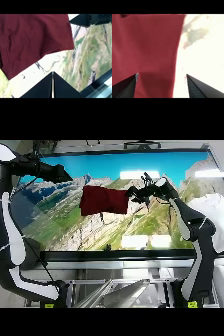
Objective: Fold the shirts.
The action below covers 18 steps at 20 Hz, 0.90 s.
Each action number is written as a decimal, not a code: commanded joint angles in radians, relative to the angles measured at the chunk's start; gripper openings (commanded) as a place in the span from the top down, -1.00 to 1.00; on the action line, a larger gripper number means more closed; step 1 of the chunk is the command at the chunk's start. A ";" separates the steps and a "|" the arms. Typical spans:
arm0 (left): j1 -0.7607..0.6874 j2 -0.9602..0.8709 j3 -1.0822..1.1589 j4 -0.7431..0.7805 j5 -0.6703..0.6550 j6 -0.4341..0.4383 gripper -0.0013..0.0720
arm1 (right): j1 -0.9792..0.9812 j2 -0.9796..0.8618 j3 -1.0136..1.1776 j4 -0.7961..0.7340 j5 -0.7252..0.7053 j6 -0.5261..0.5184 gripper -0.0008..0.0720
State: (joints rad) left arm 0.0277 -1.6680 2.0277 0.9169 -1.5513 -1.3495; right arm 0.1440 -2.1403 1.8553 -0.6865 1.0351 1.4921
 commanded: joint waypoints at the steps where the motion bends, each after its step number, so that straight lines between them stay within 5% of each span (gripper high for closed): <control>1: 0.001 0.000 0.000 0.000 0.010 0.006 0.89 | 0.023 -0.038 0.000 0.000 -0.013 0.000 -0.95; 3: 0.001 0.000 0.000 0.000 0.011 0.006 0.89 | 0.048 -0.056 0.000 0.061 -0.017 -0.034 -0.94; 4: 0.001 0.001 0.000 0.000 0.014 0.006 0.89 | 0.060 -0.061 0.000 0.112 -0.016 -0.065 -0.73; 5: 0.001 0.000 0.000 0.000 0.016 0.006 0.89 | 0.067 -0.060 0.001 0.156 -0.009 -0.105 0.14; 6: 0.001 0.001 0.000 0.000 0.015 0.006 0.89 | 0.071 -0.053 0.001 0.212 0.006 -0.137 0.71; 8: 0.001 0.001 0.000 0.000 0.014 0.006 0.89 | 0.069 -0.020 0.002 0.253 0.041 -0.162 0.91; 13: 0.001 0.001 0.000 -0.001 0.005 -0.007 0.89 | 0.014 0.217 0.002 0.172 0.100 -0.168 0.91; 18: 0.001 0.001 0.000 0.000 -0.012 -0.063 0.89 | -0.179 0.519 0.002 -0.041 0.330 -0.087 0.91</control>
State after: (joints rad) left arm 0.0277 -1.6676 2.0277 0.9165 -1.5509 -1.3785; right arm 0.0639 -1.7756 1.8568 -0.6044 1.2247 1.3605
